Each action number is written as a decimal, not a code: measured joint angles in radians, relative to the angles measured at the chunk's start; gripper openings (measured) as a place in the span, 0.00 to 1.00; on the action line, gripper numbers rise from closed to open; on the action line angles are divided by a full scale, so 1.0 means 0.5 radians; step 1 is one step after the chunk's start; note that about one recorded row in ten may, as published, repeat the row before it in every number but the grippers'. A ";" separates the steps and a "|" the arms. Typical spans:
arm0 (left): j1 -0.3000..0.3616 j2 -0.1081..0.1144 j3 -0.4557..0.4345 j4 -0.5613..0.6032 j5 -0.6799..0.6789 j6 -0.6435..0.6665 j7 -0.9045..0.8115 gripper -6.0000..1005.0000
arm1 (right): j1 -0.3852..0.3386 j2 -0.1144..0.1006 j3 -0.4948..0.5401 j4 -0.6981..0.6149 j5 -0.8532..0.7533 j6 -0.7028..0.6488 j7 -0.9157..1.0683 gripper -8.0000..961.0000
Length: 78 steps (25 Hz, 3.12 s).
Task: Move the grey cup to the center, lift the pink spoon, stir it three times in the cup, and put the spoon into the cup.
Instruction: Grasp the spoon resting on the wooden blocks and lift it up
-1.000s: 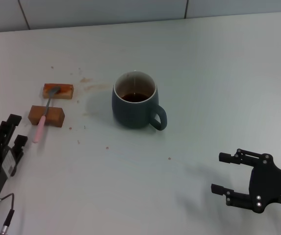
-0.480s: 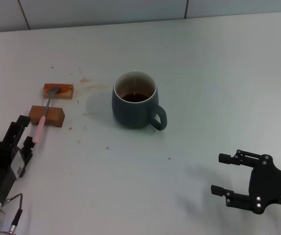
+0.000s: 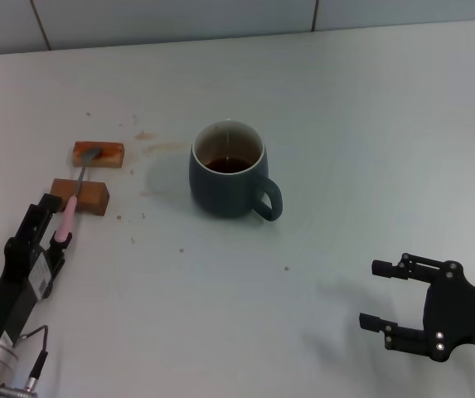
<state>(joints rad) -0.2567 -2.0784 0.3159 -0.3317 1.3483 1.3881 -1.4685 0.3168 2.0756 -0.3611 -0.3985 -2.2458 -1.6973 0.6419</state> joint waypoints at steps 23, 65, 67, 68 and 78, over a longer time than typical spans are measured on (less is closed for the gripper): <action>-0.095 0.000 -0.046 -0.029 -0.010 -0.092 0.004 0.79 | 0.024 0.000 -0.005 -0.018 0.003 -0.005 0.023 0.74; -0.135 0.000 -0.070 -0.029 -0.012 -0.216 -0.044 0.32 | 0.047 0.000 0.013 -0.022 0.009 -0.029 0.026 0.74; -0.139 0.000 -0.070 -0.029 -0.012 -0.218 -0.044 0.27 | 0.048 0.000 0.013 -0.023 0.009 -0.029 0.026 0.74; -0.139 0.000 -0.070 -0.029 -0.012 -0.219 -0.044 0.25 | 0.047 0.000 0.013 -0.023 0.009 -0.029 0.026 0.74; -0.146 0.000 -0.073 -0.016 -0.012 -0.231 -0.030 0.23 | 0.048 0.000 0.014 -0.026 0.009 -0.029 0.026 0.74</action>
<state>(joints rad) -0.3298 -2.0786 0.2793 -0.3396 1.3423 1.2725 -1.4834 0.3405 2.0754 -0.3543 -0.4114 -2.2412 -1.7119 0.6550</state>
